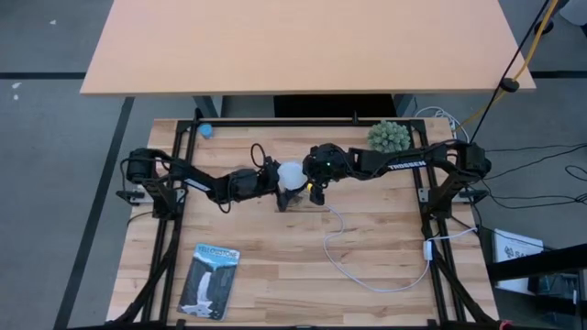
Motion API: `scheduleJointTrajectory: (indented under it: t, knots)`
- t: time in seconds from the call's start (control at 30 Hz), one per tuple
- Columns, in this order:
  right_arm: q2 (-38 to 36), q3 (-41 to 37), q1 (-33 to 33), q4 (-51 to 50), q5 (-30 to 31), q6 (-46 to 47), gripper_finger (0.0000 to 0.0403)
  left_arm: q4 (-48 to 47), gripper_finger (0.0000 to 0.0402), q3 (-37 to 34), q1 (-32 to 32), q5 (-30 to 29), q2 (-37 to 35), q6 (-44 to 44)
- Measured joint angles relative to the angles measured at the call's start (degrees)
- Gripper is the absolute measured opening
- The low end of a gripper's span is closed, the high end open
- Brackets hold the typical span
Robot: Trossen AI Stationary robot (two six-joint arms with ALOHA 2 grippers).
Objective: Screw lightbulb
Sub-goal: Insert the lightbulb into the lamp
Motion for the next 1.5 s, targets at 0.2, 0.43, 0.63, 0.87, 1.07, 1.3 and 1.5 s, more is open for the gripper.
scheduleJointTrajectory:
  t: [0.2,0.43,0.63,0.87,1.07,1.3,1.5]
  knots:
    - [0.0,0.0,0.0,0.0,-0.2,0.5,0.0139,-0.3,0.0378,0.0,-1.1,-0.1,0.0,-0.1]
    - [-2.1,0.1,0.0,-1.8,0.3,0.5,0.0139,-2.2,0.0378,0.0,-0.7,-0.1,0.0,0.1]
    - [-4.7,0.1,0.0,-3.7,0.4,0.0,0.0139,-2.0,0.0378,0.0,-0.8,0.0,0.0,0.4]
    - [-4.4,0.2,0.4,-6.0,0.5,-0.1,0.0139,-1.7,0.0378,-0.6,-0.9,0.2,0.0,1.7]
    - [-4.4,0.2,0.7,-5.9,0.7,0.1,0.0139,2.0,0.0378,-3.7,-0.2,-0.6,0.0,1.6]
    - [-4.4,0.2,0.7,-5.9,0.8,0.3,0.0139,4.0,0.0378,-3.8,-0.7,-0.1,0.0,2.4]
    - [-4.4,0.1,0.7,-7.8,0.8,0.2,0.0139,4.3,0.0378,-3.8,-1.8,0.6,0.0,3.4]
